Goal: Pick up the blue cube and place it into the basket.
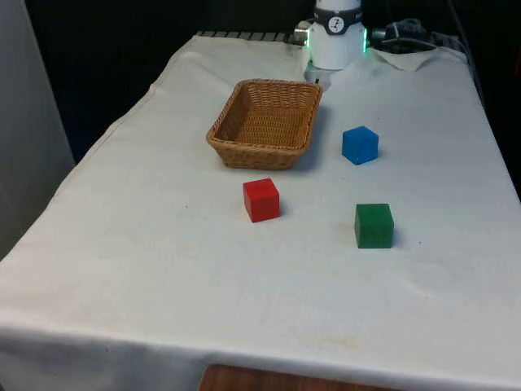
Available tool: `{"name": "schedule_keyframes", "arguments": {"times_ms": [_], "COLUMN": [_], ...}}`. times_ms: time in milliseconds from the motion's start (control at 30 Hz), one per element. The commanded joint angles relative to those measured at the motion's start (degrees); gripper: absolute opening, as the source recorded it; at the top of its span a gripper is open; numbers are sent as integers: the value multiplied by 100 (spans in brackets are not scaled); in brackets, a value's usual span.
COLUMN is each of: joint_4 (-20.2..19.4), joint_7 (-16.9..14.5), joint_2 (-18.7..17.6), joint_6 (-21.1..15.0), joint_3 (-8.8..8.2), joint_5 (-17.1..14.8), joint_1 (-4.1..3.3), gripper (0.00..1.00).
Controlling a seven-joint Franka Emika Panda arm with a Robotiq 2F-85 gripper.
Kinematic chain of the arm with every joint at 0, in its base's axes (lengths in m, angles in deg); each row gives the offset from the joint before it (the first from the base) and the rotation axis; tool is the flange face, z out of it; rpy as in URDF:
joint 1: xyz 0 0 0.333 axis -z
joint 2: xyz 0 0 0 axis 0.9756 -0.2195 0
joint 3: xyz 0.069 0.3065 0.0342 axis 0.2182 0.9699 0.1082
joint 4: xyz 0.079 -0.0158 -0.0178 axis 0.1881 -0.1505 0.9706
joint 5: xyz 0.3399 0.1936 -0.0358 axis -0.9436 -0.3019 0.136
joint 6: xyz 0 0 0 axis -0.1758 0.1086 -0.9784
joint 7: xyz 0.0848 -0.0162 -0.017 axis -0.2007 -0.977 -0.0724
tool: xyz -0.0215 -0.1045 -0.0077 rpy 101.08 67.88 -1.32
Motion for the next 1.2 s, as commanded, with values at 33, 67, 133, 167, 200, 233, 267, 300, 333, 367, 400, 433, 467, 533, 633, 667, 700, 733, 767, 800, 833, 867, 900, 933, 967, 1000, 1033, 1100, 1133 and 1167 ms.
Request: {"name": "schedule_keyframes", "arguments": {"times_ms": [33, 67, 133, 167, 200, 233, 267, 300, 333, 367, 400, 433, 467, 533, 633, 667, 700, 733, 767, 800, 833, 867, 900, 933, 967, 1000, 1033, 1100, 1133, 1167], "joint_4": [-92, -92, -201, -246, -292, -332, -384, -292, -476, -516, -561, -613, -659, -819, -928, -980, -1031, -1083, -1129, -1203, -1169, -1232, -1261, -1289, -1329, -1352, -1375, -1398, -1421, -1450], "joint_7": [149, 149, 241, 275, 309, 338, 372, 292, 435, 464, 498, 533, 567, 653, 699, 716, 733, 745, 756, 745, 710, 739, 733, 716, 688, 670, 647, 625, 602, 573], "joint_2": [0, 0, 34, 40, 52, 63, 69, 23, 92, 97, 109, 120, 132, 189, 235, 252, 275, 292, 315, 350, 327, 361, 372, 390, 413, 424, 430, 435, 447, 458], "joint_6": [-109, -109, -195, -229, -264, -298, -344, -229, -418, -458, -498, -544, -584, -710, -785, -819, -859, -894, -934, -997, -928, -1026, -1049, -1066, -1089, -1094, -1112, -1117, -1129, -1140], "joint_3": [69, 69, 143, 172, 201, 223, 252, 235, 304, 332, 355, 384, 407, 487, 527, 544, 561, 579, 596, 619, 619, 625, 630, 636, 636, 642, 642, 647, 647, 647], "joint_5": [86, 86, 132, 149, 166, 178, 195, 138, 218, 229, 246, 264, 275, 309, 332, 344, 361, 372, 390, 418, 372, 435, 447, 464, 487, 493, 498, 498, 498, 498], "joint_1": [-40, -40, -46, -52, -52, -52, -52, -29, -52, -52, -57, -63, -63, -57, -52, -57, -57, -57, -57, -46, -40, -46, -46, -46, -46, -46, -46, -46, -46, -46], "gripper": [100, 100, 100, 100, 100, 100, 100, 100, 100, 100, 100, 100, 100, 100, 100, 100, 100, 100, 100, 100, 100, 100, 100, 100, 100, 100, 100, 100, 100, 100]}}
